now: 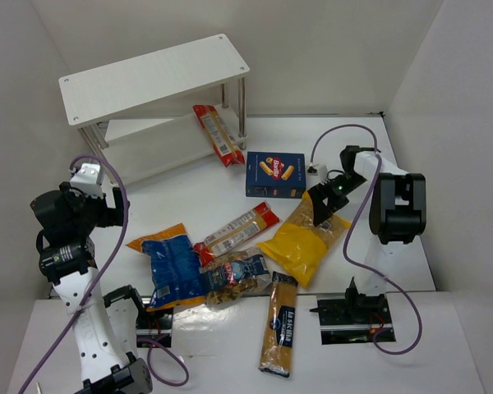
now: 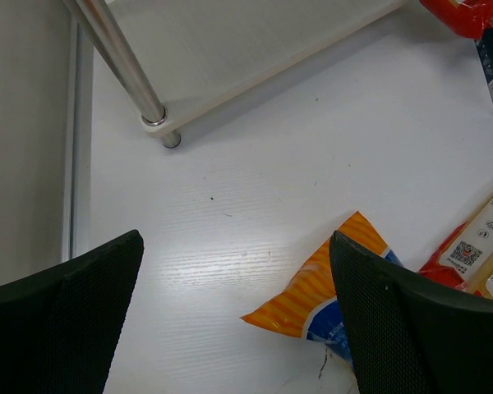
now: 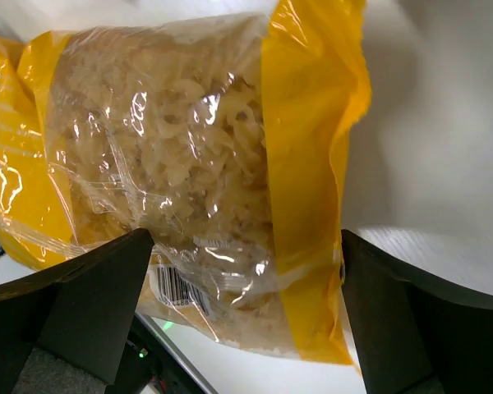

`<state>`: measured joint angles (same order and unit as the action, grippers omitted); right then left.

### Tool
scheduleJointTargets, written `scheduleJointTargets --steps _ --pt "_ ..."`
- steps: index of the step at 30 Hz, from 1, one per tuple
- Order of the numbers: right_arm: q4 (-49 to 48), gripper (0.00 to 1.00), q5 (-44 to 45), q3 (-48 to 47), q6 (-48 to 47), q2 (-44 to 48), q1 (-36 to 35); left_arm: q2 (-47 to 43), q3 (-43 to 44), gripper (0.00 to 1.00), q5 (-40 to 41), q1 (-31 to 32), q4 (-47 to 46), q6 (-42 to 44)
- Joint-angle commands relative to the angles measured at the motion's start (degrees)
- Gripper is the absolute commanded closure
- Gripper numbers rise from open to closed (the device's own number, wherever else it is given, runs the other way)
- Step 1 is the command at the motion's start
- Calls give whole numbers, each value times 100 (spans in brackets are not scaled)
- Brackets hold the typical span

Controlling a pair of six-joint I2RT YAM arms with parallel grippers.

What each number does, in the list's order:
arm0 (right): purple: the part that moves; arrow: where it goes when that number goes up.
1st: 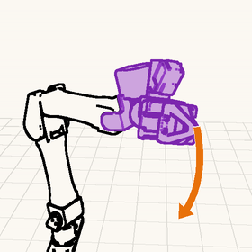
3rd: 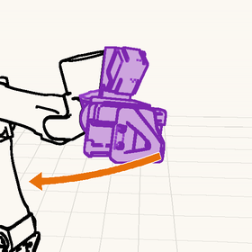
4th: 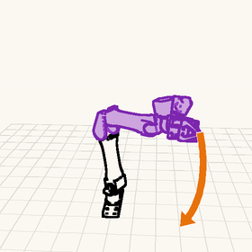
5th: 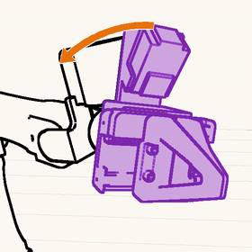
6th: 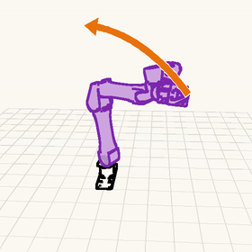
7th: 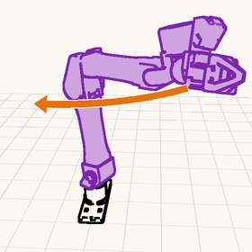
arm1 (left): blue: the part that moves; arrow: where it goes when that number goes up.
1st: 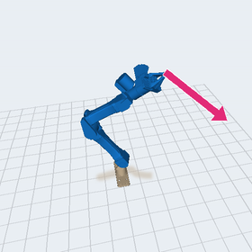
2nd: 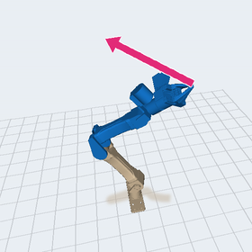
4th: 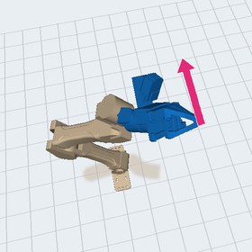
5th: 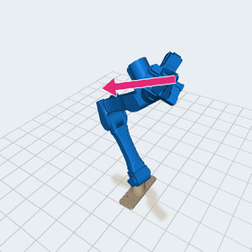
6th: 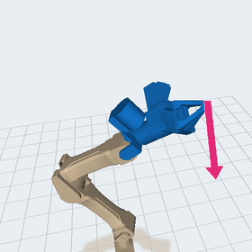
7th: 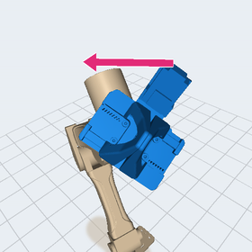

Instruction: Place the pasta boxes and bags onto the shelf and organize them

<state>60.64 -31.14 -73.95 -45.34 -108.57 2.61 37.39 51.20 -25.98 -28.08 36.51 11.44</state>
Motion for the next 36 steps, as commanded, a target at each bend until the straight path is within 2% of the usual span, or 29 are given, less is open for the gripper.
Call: scheduleJointTargets --steps 1,5,8,9,10,12,14,17,21,23,27,36 --pt "466 0 -323 -102 -615 -269 -208 -12 -22 1 -188 13 -83 104" --pt "353 0 -261 47 -669 -410 -428 -12 -22 1 -188 13 -83 104" --pt "72 0 98 354 -451 -463 -639 -12 -22 1 -188 13 -83 104" --pt "-286 8 203 434 -327 -463 -700 -12 -22 1 -188 13 -83 104" --pt "-481 34 413 556 -204 -463 -805 -12 -22 1 -188 13 -83 104" --pt "-937 100 608 557 338 -524 -859 -12 -22 1 -188 13 -83 104" --pt "-844 100 461 557 281 -524 -928 -12 -22 1 -188 13 -83 104" --pt "-660 100 179 260 412 -60 -981 -12 -22 1 -188 13 -83 104" --pt "139 100 -829 -715 281 739 -982 -12 -22 1 -188 13 -83 104" --pt "693 100 -1244 -1328 175 872 -982 -12 -22 1 -241 13 -83 104" --pt "1379 100 -2464 -1982 -62 803 -1122 -12 -22 1 -241 65 -83 104" --pt "1091 100 -2907 -1921 43 434 -1500 -12 -22 1 -241 118 -83 104"
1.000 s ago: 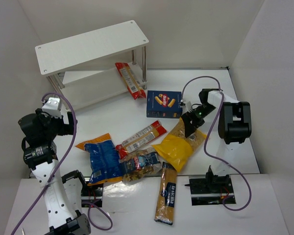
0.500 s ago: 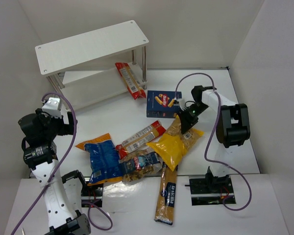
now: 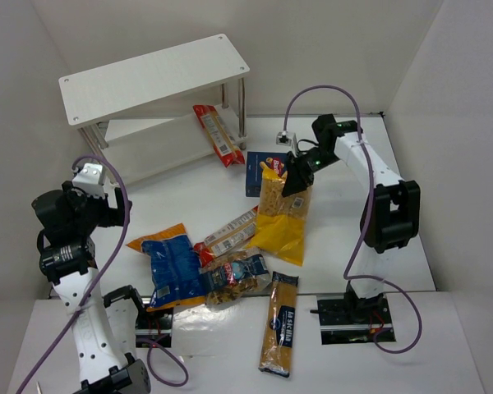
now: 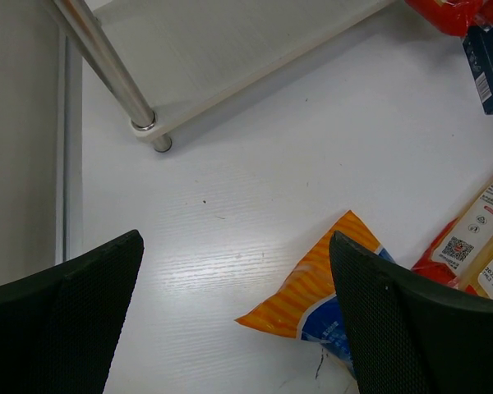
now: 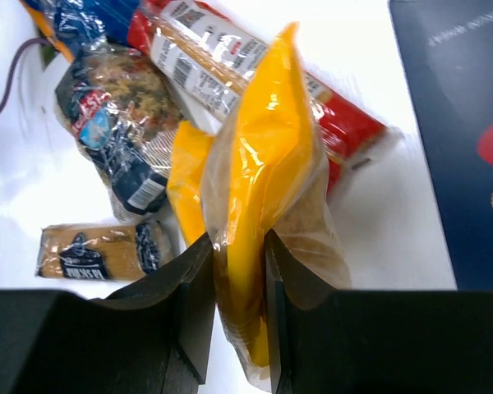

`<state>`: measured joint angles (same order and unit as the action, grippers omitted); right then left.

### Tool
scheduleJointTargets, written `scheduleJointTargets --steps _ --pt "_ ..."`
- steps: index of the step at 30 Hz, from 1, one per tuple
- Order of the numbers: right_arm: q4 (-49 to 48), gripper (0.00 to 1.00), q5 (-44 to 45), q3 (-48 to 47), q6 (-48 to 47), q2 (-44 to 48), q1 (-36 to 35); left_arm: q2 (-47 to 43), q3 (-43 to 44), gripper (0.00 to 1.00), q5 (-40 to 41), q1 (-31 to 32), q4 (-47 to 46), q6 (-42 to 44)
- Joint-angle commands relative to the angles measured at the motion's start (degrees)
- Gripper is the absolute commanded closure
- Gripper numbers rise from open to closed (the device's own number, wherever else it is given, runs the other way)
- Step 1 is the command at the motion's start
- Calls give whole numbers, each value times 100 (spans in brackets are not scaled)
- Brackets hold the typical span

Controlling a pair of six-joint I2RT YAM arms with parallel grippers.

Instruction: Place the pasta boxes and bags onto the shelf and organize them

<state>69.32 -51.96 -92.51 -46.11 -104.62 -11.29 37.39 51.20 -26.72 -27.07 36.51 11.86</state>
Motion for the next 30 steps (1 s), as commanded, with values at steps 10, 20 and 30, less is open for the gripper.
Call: scheduleJointTargets --steps 10,20,30 --pt "-569 100 -631 -759 893 -181 -567 487 232 1 -966 982 154 396" --pt "-1465 100 -280 -969 1508 -243 -918 1545 488 1 -1740 2284 357 915" --pt "-2976 26 852 -1217 2966 -218 -1174 612 136 1 -1187 2276 120 661"
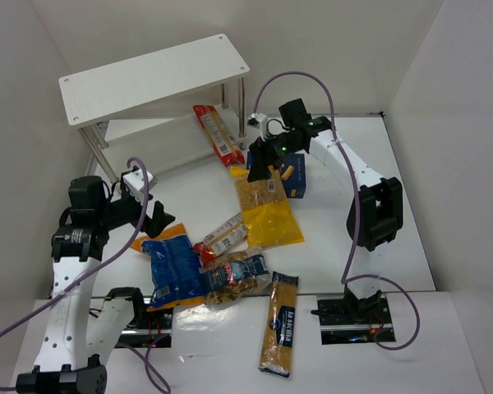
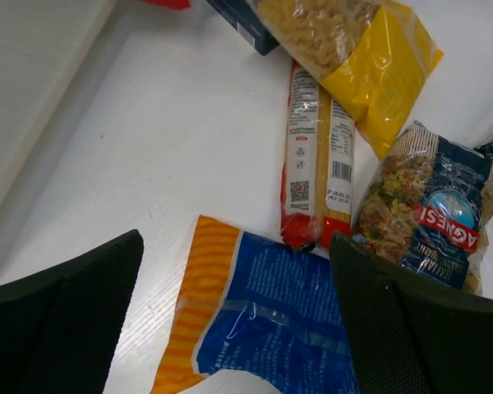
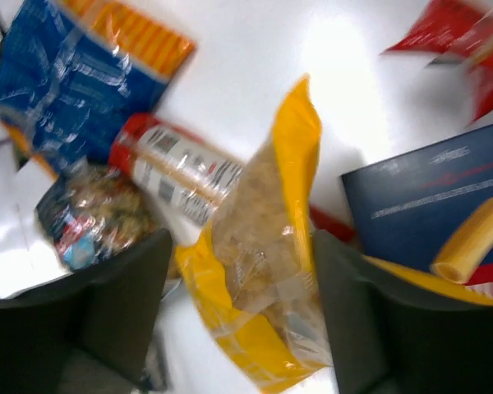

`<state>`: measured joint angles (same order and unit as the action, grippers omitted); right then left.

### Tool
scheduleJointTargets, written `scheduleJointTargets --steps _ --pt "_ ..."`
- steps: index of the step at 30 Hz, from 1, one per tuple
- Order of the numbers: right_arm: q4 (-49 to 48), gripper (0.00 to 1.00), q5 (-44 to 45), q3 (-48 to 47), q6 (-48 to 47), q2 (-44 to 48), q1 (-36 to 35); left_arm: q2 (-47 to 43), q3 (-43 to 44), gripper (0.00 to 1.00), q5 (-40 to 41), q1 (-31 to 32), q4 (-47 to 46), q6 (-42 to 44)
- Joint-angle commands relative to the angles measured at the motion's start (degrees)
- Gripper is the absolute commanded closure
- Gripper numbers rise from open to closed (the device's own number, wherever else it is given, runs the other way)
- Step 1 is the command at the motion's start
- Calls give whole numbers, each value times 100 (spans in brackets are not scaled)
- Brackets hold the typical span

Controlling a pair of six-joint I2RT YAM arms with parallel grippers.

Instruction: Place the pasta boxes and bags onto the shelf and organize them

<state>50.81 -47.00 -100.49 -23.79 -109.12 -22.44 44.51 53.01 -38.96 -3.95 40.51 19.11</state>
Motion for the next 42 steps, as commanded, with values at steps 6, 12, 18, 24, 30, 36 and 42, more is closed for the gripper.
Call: scheduleJointTargets --steps 6,12,18,24,30,36,42 --pt "-1301 0 1473 528 894 751 -59 -153 -46 1 266 -309 -333 -258" --pt "-1450 0 2283 2091 920 1551 10 -276 -98 1 486 -466 -386 -365" --pt "-1731 0 2258 2893 1122 1824 327 -276 -98 1 591 -528 -386 -417" --pt "-1565 0 1388 3088 816 1227 749 -276 -98 1 591 -528 -386 -417" --pt "-1249 0 227 3220 -107 586 1224 -276 -98 1 591 -528 -386 -417" --pt "-1249 0 -291 3220 -547 225 1426 -224 -98 1 591 -528 -386 -417" --pt "-1020 0 -1310 2982 -1145 -73 1365 -224 -98 1 591 -528 -386 -417"
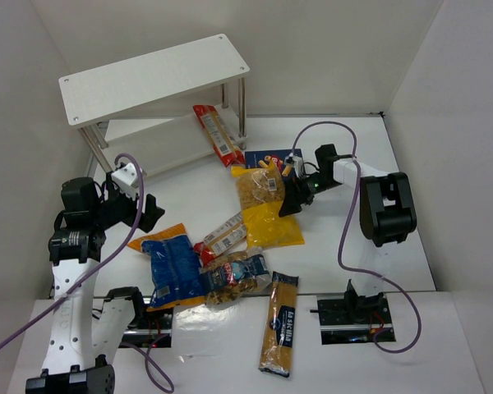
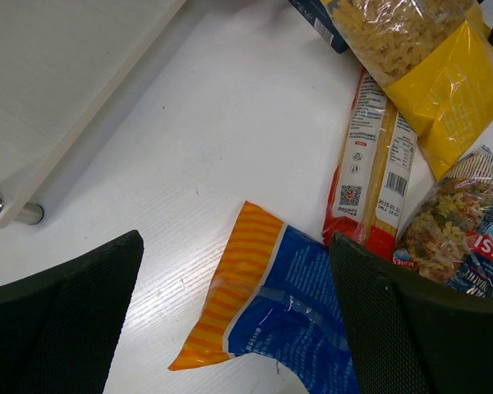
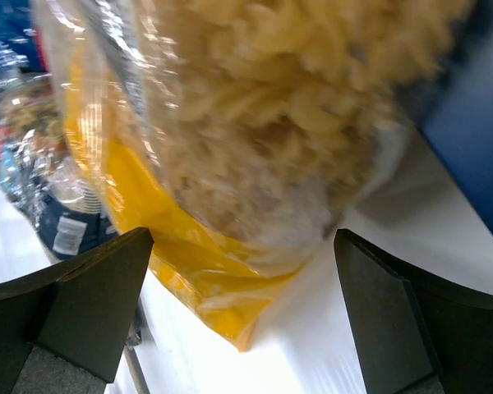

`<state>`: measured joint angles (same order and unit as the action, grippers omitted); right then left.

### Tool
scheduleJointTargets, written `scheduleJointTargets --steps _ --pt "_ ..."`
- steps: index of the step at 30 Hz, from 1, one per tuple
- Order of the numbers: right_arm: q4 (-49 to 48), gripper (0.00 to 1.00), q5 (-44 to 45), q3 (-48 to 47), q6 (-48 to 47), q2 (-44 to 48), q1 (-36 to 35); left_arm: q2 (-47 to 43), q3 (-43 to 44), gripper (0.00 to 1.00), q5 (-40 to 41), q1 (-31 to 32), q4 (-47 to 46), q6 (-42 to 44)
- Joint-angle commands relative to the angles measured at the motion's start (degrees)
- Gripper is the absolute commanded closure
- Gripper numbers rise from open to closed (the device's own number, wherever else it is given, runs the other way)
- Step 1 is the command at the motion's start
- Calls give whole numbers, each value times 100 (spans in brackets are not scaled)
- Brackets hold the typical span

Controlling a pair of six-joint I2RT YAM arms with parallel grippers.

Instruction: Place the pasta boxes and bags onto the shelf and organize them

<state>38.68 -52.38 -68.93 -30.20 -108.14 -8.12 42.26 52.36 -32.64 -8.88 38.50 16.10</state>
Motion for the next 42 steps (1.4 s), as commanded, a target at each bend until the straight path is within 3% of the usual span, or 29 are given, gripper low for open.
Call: scheduleJointTargets --steps 1,12,14,16,19,22,25,33,38,41,42 --pt "193 0 -861 -226 -583 -260 -67 54 -33 1 -40 -34 -185 -116" --pt "176 0 -1696 -543 -804 -902 -664 107 -33 1 -40 -34 -238 -116" --pt "-96 45 -1697 -657 -515 -841 -857 107 -33 1 -40 -34 -238 -116" --pt "-159 100 -1697 -867 -129 -709 -980 107 -33 1 -40 -34 -238 -116" --pt "140 100 -1889 -1351 -14 -166 -1130 107 -33 1 -40 -34 -238 -116" --pt "-437 100 -2372 -1501 1028 730 -1130 107 -33 1 -40 -34 -238 -116" --pt "-844 100 -2768 -1737 1384 1258 -1130 107 -33 1 -154 -34 -238 -116" --pt "-1143 100 -3015 -2002 1956 1831 -1130 160 160 1 -567 -34 -80 -177" --pt "-1143 100 -3015 -2002 1956 1893 -1130 781 581 1 -980 185 0 -344" --pt "-1143 100 -3015 -1941 1956 1893 -1262 1378 828 1 -1909 20 149 -466" --pt "-1143 100 -3015 -1940 1956 1945 -1262 1547 829 1 -2791 -173 279 -406"
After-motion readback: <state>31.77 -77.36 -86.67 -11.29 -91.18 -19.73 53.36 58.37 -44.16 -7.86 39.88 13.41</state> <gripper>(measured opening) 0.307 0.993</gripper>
